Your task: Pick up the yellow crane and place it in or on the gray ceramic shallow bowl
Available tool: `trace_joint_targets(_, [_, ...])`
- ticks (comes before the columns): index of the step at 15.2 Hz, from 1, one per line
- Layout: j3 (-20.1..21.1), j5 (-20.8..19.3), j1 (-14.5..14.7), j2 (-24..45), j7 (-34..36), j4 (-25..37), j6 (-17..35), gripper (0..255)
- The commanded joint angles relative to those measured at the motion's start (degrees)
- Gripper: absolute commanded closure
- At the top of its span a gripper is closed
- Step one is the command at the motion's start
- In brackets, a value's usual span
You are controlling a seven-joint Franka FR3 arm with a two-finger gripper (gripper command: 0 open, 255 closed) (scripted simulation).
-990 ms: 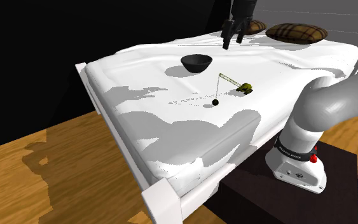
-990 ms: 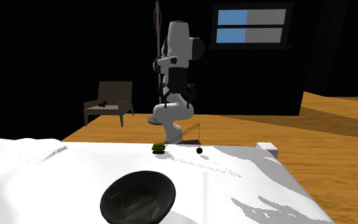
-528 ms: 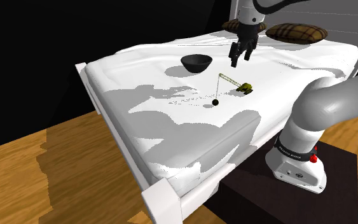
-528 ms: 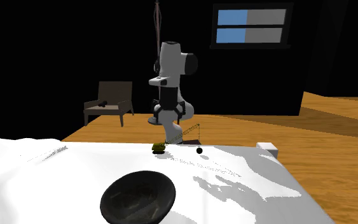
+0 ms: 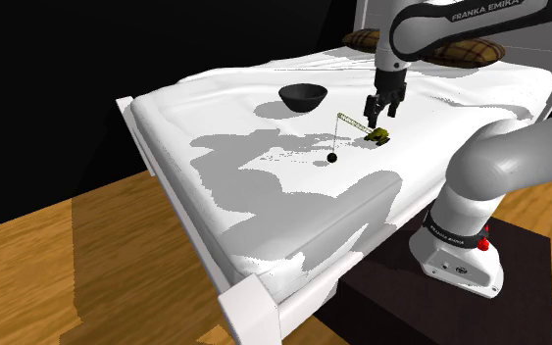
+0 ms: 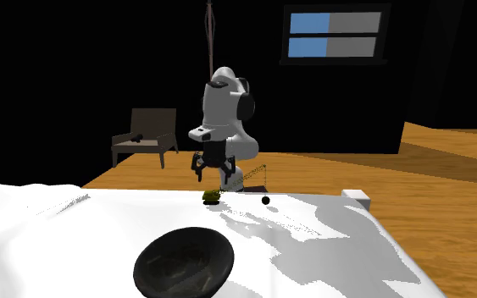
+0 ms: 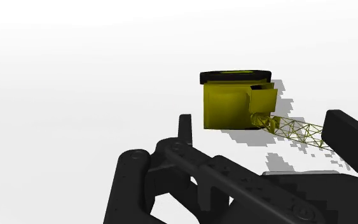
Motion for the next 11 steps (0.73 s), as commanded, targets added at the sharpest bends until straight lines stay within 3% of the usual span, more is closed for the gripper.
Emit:
trace_joint_targets(1, [-0.32, -0.40, -0.27, 0.14, 0.04, -1.50, 1.50, 0])
trace_joint_targets(6, [-1.06, -1.23, -0.68, 1.11, 0.15, -4.53, 5.50, 0])
trace_joint_targets(11, [-1.05, -1.23, -0.69, 1.11, 0.15, -4.53, 5.50, 0])
